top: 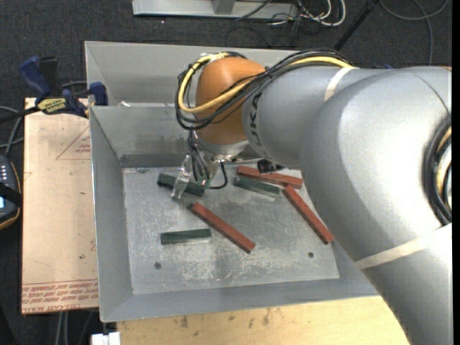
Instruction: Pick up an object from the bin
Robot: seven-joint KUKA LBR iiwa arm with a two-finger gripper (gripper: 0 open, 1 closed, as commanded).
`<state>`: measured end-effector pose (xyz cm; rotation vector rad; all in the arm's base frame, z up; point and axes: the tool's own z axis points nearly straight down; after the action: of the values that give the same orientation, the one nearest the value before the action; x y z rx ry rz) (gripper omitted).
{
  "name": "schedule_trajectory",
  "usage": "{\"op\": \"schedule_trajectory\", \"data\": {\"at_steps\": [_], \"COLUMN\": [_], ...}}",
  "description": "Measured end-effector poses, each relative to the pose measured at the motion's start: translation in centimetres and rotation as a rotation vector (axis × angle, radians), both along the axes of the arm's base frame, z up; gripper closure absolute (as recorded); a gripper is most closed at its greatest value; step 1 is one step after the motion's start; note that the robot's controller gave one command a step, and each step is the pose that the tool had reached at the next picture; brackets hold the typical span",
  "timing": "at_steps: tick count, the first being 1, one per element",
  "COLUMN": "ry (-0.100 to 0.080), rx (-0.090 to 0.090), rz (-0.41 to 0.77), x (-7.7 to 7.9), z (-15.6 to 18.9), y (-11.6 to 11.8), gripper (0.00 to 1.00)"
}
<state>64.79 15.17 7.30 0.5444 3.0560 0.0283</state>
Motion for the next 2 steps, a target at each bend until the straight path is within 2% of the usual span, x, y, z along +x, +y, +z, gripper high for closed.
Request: {"op": "schedule_trajectory", "data": {"at_steps": [1,2], "ry": [0.002,0.024], "rx": [-0.001,-0.007], "rz": [-0.006,-0.003], "x": [-0.13,-0.45], "z": [0.39,1.08], "y": [-0.07,-0.14], "gripper": [1.0,1.0]}}
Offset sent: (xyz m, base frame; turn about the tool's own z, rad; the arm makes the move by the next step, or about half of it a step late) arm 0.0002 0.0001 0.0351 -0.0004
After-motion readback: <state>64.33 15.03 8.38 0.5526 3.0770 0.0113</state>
